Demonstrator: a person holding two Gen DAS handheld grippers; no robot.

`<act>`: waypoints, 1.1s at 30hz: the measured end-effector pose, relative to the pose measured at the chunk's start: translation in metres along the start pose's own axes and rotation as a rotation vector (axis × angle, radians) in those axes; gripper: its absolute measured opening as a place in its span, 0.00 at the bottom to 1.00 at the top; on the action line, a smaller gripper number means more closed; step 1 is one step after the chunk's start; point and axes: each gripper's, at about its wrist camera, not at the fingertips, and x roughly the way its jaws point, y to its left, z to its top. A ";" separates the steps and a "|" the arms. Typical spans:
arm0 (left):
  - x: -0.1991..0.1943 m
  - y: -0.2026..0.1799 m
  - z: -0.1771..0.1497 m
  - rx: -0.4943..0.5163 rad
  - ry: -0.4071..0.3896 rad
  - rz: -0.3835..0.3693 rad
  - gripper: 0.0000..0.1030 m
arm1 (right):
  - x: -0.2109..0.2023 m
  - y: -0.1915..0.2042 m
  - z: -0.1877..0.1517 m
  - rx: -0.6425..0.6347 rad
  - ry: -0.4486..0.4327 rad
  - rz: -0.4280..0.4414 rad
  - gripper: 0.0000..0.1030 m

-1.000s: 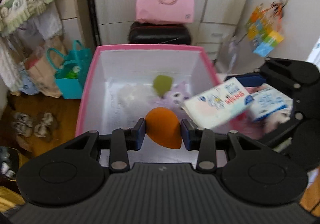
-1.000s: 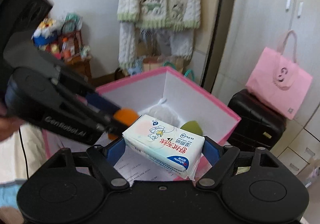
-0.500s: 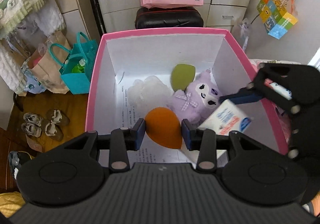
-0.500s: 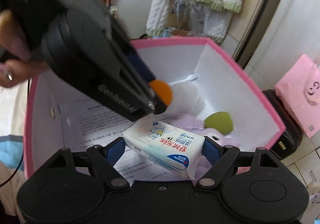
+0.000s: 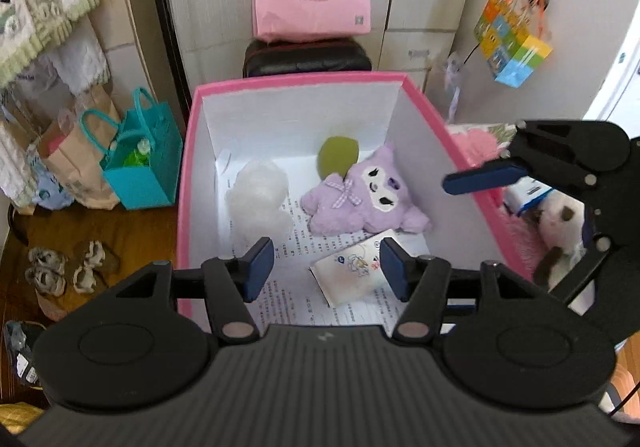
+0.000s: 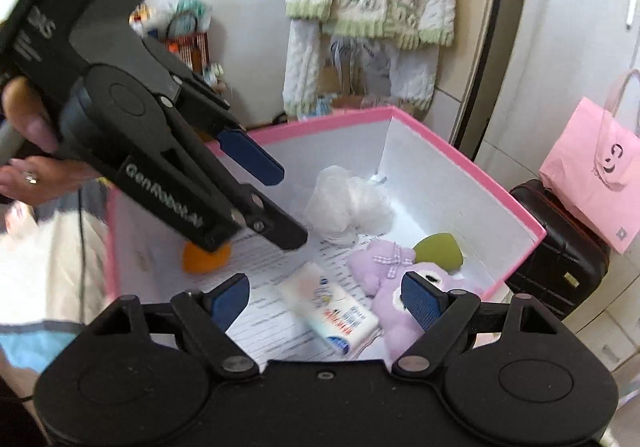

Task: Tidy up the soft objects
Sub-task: 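Drop the orange sponge from the left gripper into the box while right drops the white tissue pack, then withdraw both grippers from the box back over the table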

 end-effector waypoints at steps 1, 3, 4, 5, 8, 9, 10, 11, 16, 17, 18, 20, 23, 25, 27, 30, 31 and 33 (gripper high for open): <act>-0.007 -0.001 -0.002 0.002 -0.013 -0.002 0.57 | -0.006 0.002 -0.002 0.017 -0.009 0.003 0.84; -0.021 -0.003 -0.007 -0.002 -0.036 -0.013 0.58 | -0.018 0.003 -0.005 0.064 -0.025 0.005 0.84; -0.028 -0.004 -0.009 -0.006 -0.045 -0.021 0.59 | -0.023 0.003 -0.008 0.084 -0.032 0.006 0.84; -0.036 -0.005 -0.011 -0.004 -0.056 -0.028 0.59 | -0.029 0.004 -0.010 0.099 -0.039 0.005 0.84; -0.058 -0.012 -0.018 0.004 -0.087 -0.034 0.61 | -0.041 0.006 -0.014 0.125 -0.055 0.006 0.84; -0.064 -0.015 -0.020 0.007 -0.092 -0.037 0.62 | -0.046 0.009 -0.016 0.127 -0.059 0.005 0.84; -0.070 -0.018 -0.023 0.011 -0.094 -0.042 0.62 | -0.051 0.011 -0.016 0.130 -0.061 0.004 0.84; -0.076 -0.021 -0.025 0.016 -0.096 -0.049 0.62 | -0.056 0.014 -0.017 0.132 -0.062 0.004 0.84; -0.102 -0.036 -0.040 0.011 -0.096 -0.058 0.62 | -0.078 0.032 -0.021 0.125 -0.058 -0.014 0.84; -0.106 -0.039 -0.042 0.018 -0.098 -0.056 0.62 | -0.082 0.035 -0.021 0.121 -0.055 -0.016 0.84; -0.111 -0.043 -0.045 0.021 -0.098 -0.055 0.63 | -0.086 0.038 -0.022 0.121 -0.053 -0.019 0.84; -0.119 -0.050 -0.050 0.038 -0.096 -0.063 0.63 | -0.094 0.044 -0.024 0.119 -0.050 -0.032 0.84; -0.135 -0.061 -0.058 0.068 -0.113 -0.066 0.63 | -0.108 0.054 -0.027 0.116 -0.047 -0.050 0.84; -0.145 -0.068 -0.064 0.086 -0.126 -0.062 0.65 | -0.117 0.060 -0.029 0.103 -0.048 -0.068 0.84; -0.153 -0.074 -0.068 0.103 -0.133 -0.061 0.65 | -0.128 0.065 -0.032 0.095 -0.048 -0.077 0.84; -0.162 -0.085 -0.075 0.131 -0.133 -0.063 0.66 | -0.142 0.072 -0.037 0.097 -0.043 -0.102 0.84; -0.165 -0.088 -0.077 0.140 -0.131 -0.064 0.66 | -0.147 0.074 -0.040 0.096 -0.043 -0.112 0.84; -0.168 -0.095 -0.081 0.157 -0.129 -0.067 0.66 | -0.157 0.077 -0.045 0.100 -0.042 -0.131 0.84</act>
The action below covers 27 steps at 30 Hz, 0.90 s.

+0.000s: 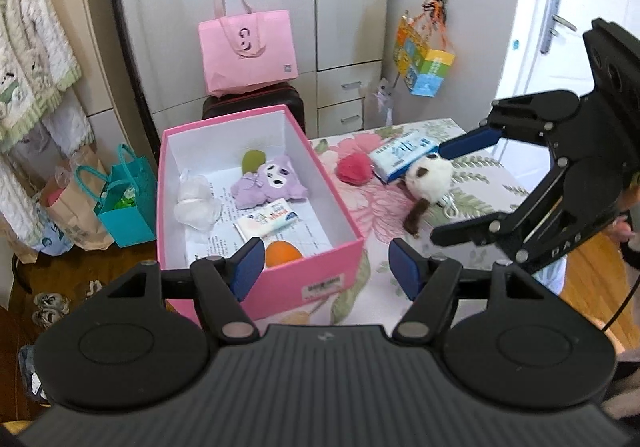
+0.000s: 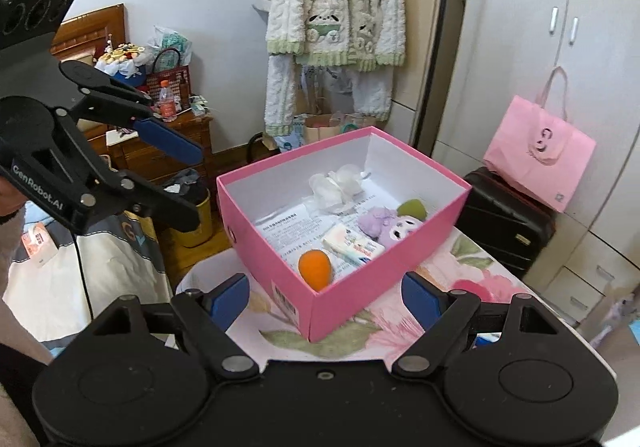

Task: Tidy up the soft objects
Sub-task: 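Withdraw both grippers from the box back over the table, then reach the left gripper to the white plush panda and close on it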

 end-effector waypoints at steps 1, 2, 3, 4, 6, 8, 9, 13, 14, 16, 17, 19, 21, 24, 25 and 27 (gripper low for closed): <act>-0.001 -0.004 -0.001 0.007 0.001 0.000 0.67 | -0.006 0.000 -0.003 0.007 -0.005 -0.015 0.84; -0.002 -0.008 -0.003 0.018 0.001 -0.002 0.69 | -0.010 -0.001 -0.006 0.016 -0.010 -0.029 0.84; -0.002 -0.013 -0.004 0.030 0.000 -0.004 0.70 | -0.015 -0.001 -0.010 0.023 -0.012 -0.041 0.84; -0.003 -0.018 -0.005 0.041 0.001 -0.008 0.70 | -0.020 -0.001 -0.014 0.029 -0.015 -0.052 0.84; -0.002 -0.029 -0.007 0.061 0.011 -0.019 0.70 | -0.030 -0.002 -0.023 0.044 -0.025 -0.069 0.84; 0.001 -0.038 -0.008 0.080 0.026 -0.029 0.70 | -0.039 -0.002 -0.034 0.058 -0.030 -0.083 0.84; 0.003 -0.042 -0.008 0.090 0.033 -0.035 0.71 | -0.043 -0.002 -0.040 0.063 -0.031 -0.089 0.84; 0.012 -0.059 -0.006 0.118 0.046 -0.057 0.73 | -0.058 -0.007 -0.062 0.095 -0.042 -0.105 0.87; 0.016 -0.063 -0.005 0.123 0.045 -0.069 0.74 | -0.060 -0.008 -0.067 0.105 -0.049 -0.115 0.87; 0.027 -0.070 -0.003 0.115 0.047 -0.093 0.75 | -0.062 -0.014 -0.078 0.107 -0.061 -0.138 0.88; 0.033 -0.073 -0.001 0.111 0.047 -0.105 0.75 | -0.062 -0.016 -0.084 0.104 -0.066 -0.154 0.88; 0.043 -0.081 0.002 0.110 0.042 -0.135 0.75 | -0.060 -0.021 -0.093 0.112 -0.067 -0.180 0.88; 0.056 -0.091 0.004 0.118 0.031 -0.155 0.75 | -0.056 -0.027 -0.103 0.124 -0.066 -0.199 0.88; 0.073 -0.102 0.009 0.121 0.006 -0.174 0.75 | -0.049 -0.036 -0.116 0.122 -0.069 -0.205 0.88; 0.078 -0.106 0.010 0.118 -0.003 -0.180 0.75 | -0.047 -0.039 -0.120 0.119 -0.072 -0.209 0.88; 0.090 -0.110 0.013 0.113 -0.022 -0.194 0.75 | -0.041 -0.042 -0.129 0.099 -0.082 -0.218 0.88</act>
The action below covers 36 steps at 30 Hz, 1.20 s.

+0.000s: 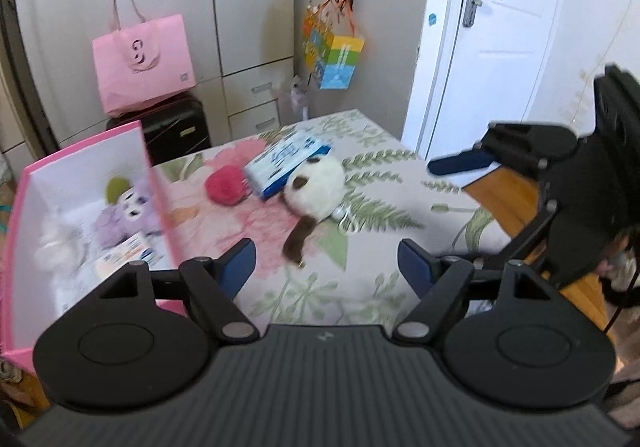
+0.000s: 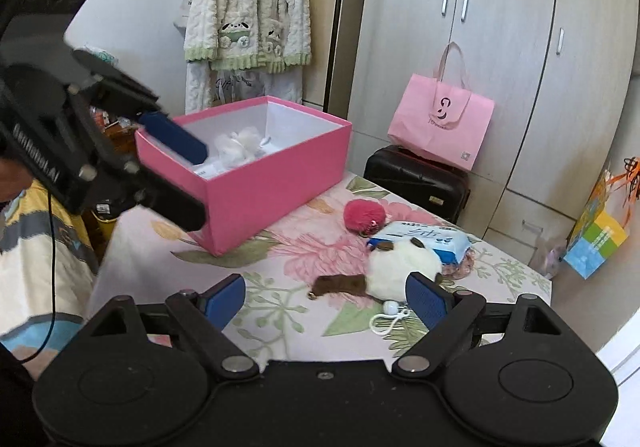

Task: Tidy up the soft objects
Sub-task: 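Reach the left gripper to the white plush panda and close on it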

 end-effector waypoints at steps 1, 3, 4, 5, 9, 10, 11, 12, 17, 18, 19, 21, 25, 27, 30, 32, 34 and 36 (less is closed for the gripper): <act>0.006 -0.001 0.001 -0.006 -0.016 0.001 0.75 | 0.003 -0.002 -0.003 -0.009 -0.004 -0.002 0.88; 0.016 -0.001 0.003 -0.012 -0.059 0.015 0.77 | 0.011 -0.005 -0.009 -0.020 -0.012 -0.014 0.88; 0.021 -0.001 0.003 -0.013 -0.074 0.022 0.78 | 0.015 -0.007 -0.011 -0.019 -0.013 -0.016 0.88; 0.028 0.000 0.003 -0.015 -0.087 0.030 0.80 | 0.021 -0.009 -0.014 -0.016 -0.012 -0.015 0.87; 0.055 0.005 0.005 -0.033 -0.126 0.047 0.82 | 0.040 -0.020 -0.024 -0.006 -0.062 -0.041 0.87; 0.064 0.006 0.004 -0.037 -0.141 0.072 0.82 | 0.044 -0.023 -0.027 -0.006 -0.080 -0.060 0.87; 0.073 0.007 0.005 -0.034 -0.139 0.090 0.82 | 0.050 -0.026 -0.030 -0.006 -0.093 -0.083 0.87; 0.081 0.008 0.005 -0.030 -0.135 0.106 0.82 | 0.056 -0.030 -0.032 -0.003 -0.097 -0.099 0.87; 0.111 0.017 0.011 -0.067 -0.146 0.126 0.82 | 0.089 -0.050 -0.040 0.041 -0.086 -0.124 0.87; 0.116 0.018 0.011 -0.085 -0.148 0.115 0.82 | 0.094 -0.054 -0.042 0.060 -0.084 -0.121 0.87; 0.121 0.020 0.011 -0.106 -0.151 0.102 0.82 | 0.097 -0.058 -0.043 0.079 -0.083 -0.112 0.87; 0.131 0.021 0.012 -0.139 -0.142 0.075 0.81 | 0.105 -0.066 -0.045 0.118 -0.086 -0.075 0.87; 0.153 0.019 0.010 -0.186 -0.126 0.035 0.80 | 0.115 -0.074 -0.048 0.152 -0.120 -0.026 0.88; 0.165 0.018 0.009 -0.194 -0.106 0.026 0.80 | 0.116 -0.073 -0.050 0.119 -0.165 -0.008 0.89; 0.176 0.021 0.010 -0.222 -0.099 0.021 0.80 | 0.123 -0.073 -0.049 0.119 -0.169 -0.014 0.90; 0.183 0.027 0.010 -0.258 -0.093 0.006 0.79 | 0.129 -0.077 -0.048 0.154 -0.168 0.003 0.90; 0.188 0.035 0.009 -0.300 -0.086 -0.008 0.78 | 0.136 -0.084 -0.047 0.199 -0.133 0.017 0.90; 0.193 0.046 0.005 -0.366 -0.058 -0.063 0.75 | 0.140 -0.094 -0.045 0.277 -0.098 0.022 0.90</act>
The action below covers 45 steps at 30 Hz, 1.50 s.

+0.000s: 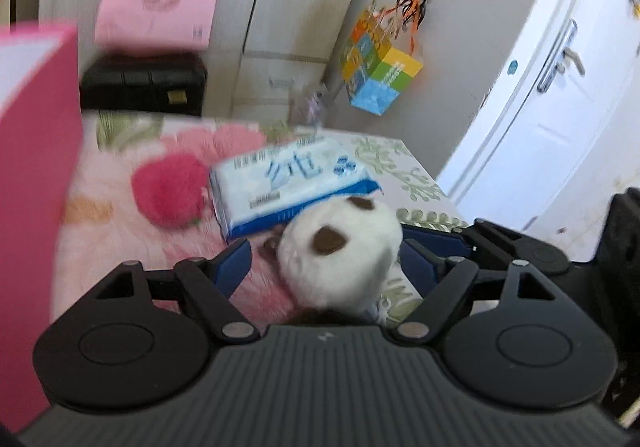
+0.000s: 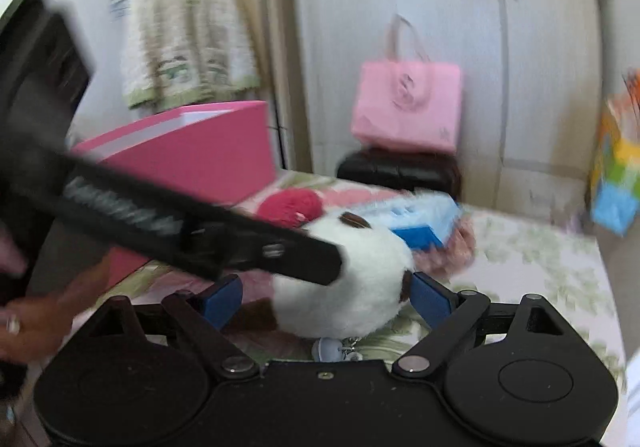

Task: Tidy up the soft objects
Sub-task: 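Reach the left gripper to the white plush panda and close on it, then carry the plush panda with the left gripper over the pink box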

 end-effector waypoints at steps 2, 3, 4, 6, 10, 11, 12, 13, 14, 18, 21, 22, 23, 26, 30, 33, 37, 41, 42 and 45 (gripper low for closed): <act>0.004 0.012 -0.001 -0.064 0.026 -0.045 0.72 | 0.002 -0.011 0.001 0.087 0.014 0.026 0.90; 0.006 0.016 -0.002 -0.084 0.030 -0.053 0.69 | 0.003 -0.013 -0.001 0.104 0.020 0.032 0.90; 0.007 0.017 -0.003 -0.087 0.028 -0.057 0.68 | 0.005 -0.013 -0.002 0.104 0.025 0.035 0.90; 0.010 0.016 -0.006 -0.081 0.024 -0.061 0.63 | 0.010 -0.011 -0.005 0.096 0.044 0.034 0.90; 0.014 0.012 -0.012 -0.071 0.033 -0.082 0.55 | 0.020 -0.003 -0.007 0.093 0.081 0.028 0.90; 0.014 0.010 -0.014 -0.067 0.027 -0.065 0.55 | 0.021 -0.001 -0.007 0.095 0.091 0.013 0.90; 0.014 0.009 -0.015 -0.069 0.022 -0.055 0.54 | 0.023 0.002 -0.007 0.084 0.108 0.007 0.89; 0.014 0.008 -0.015 -0.066 0.022 -0.054 0.53 | 0.024 0.005 -0.007 0.062 0.118 -0.004 0.88; 0.013 0.006 -0.014 -0.052 0.021 -0.050 0.52 | 0.024 0.009 -0.008 0.038 0.114 -0.022 0.88; 0.012 -0.001 -0.015 -0.011 0.012 -0.032 0.50 | 0.021 0.016 -0.009 -0.001 0.102 -0.065 0.81; 0.009 -0.005 -0.018 0.002 0.006 -0.029 0.50 | 0.017 0.017 -0.010 -0.008 0.087 -0.084 0.78; 0.007 -0.006 -0.020 0.007 0.006 -0.029 0.50 | 0.015 0.020 -0.010 -0.011 0.082 -0.091 0.78; 0.005 -0.008 -0.021 0.011 0.006 -0.029 0.50 | 0.013 0.022 -0.011 -0.016 0.076 -0.101 0.77; -0.001 -0.014 -0.025 0.023 0.010 -0.024 0.50 | 0.006 0.029 -0.013 -0.029 0.050 -0.135 0.76; -0.010 -0.018 -0.029 0.037 0.010 -0.017 0.50 | -0.004 0.034 -0.017 -0.006 0.027 -0.143 0.76; -0.018 -0.020 -0.032 0.046 0.017 -0.014 0.50 | -0.011 0.042 -0.021 -0.005 0.016 -0.149 0.76; -0.031 -0.028 -0.038 0.086 0.024 0.007 0.50 | -0.020 0.052 -0.022 0.005 0.012 -0.143 0.76; -0.050 -0.036 -0.045 0.120 0.005 0.010 0.50 | -0.031 0.065 -0.022 -0.012 -0.003 -0.153 0.76; -0.055 -0.036 -0.046 0.122 0.003 0.008 0.50 | -0.035 0.069 -0.022 -0.018 -0.008 -0.157 0.76; -0.067 -0.037 -0.050 0.118 0.001 0.001 0.50 | -0.043 0.080 -0.023 -0.037 -0.008 -0.167 0.75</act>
